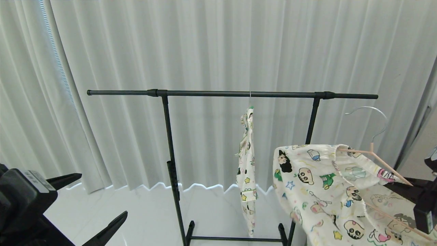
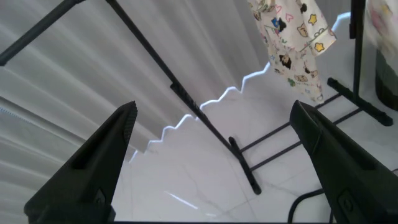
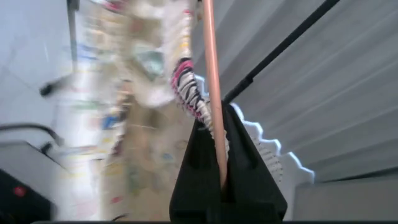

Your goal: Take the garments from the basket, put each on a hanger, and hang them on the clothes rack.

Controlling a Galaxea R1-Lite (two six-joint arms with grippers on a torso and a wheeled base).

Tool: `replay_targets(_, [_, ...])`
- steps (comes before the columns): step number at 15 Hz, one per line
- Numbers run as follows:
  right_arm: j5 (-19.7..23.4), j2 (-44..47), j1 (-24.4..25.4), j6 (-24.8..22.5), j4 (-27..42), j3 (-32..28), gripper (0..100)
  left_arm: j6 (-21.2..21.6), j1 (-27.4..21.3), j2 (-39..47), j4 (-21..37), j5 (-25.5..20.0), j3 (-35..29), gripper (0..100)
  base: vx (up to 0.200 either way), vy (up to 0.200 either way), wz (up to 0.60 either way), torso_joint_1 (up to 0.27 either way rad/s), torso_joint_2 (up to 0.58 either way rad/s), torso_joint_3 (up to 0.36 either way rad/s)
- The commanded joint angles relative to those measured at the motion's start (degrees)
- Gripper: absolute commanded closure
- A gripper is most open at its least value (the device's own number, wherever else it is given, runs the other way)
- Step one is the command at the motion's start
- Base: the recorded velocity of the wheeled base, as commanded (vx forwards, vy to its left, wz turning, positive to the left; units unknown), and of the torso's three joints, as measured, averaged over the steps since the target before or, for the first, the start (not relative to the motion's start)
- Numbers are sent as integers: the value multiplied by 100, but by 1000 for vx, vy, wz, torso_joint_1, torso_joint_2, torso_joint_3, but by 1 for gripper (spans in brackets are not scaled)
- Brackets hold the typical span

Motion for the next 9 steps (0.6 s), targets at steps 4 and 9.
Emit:
replay_targets(4, [-772, -10, -613, 16, 205, -20, 100, -8, 12, 438, -7, 16, -271, 0, 0, 0, 0, 0, 0, 0])
replay_targets(9, [-755, 218, -586, 1062, 109, -319, 100, -35, 3, 473, -34, 16, -254, 0, 0, 0, 0, 0, 0, 0])
